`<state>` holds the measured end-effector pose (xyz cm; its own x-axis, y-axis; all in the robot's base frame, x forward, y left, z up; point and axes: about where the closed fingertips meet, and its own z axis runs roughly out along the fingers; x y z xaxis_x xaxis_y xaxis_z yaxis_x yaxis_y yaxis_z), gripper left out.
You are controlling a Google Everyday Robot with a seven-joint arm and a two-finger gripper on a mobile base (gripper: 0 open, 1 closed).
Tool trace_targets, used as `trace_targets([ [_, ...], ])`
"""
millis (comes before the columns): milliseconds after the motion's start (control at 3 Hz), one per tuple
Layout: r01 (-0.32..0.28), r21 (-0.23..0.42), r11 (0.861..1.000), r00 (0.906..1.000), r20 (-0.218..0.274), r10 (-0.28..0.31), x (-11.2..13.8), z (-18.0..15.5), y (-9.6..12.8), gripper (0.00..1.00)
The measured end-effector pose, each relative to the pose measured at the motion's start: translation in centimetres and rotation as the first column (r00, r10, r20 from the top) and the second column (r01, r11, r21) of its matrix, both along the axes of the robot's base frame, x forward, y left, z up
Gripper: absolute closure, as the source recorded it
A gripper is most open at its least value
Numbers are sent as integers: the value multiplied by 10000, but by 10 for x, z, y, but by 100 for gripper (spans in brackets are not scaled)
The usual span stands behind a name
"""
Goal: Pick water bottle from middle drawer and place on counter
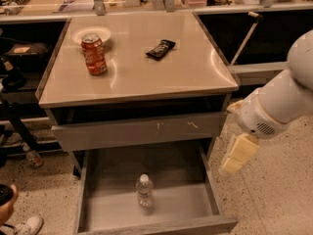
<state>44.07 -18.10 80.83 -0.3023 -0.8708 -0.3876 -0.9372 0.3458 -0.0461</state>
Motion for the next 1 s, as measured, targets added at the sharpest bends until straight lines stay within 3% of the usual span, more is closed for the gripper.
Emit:
trace_targets([
  [333,-76,638,9979,9930,-1174,151,-6,-72,15,0],
  [667,-75,639,9979,9930,-1175,150,-6,-72,15,0],
  [1000,347,1188,9923,9915,-1286,-192,-10,-102,27,0],
])
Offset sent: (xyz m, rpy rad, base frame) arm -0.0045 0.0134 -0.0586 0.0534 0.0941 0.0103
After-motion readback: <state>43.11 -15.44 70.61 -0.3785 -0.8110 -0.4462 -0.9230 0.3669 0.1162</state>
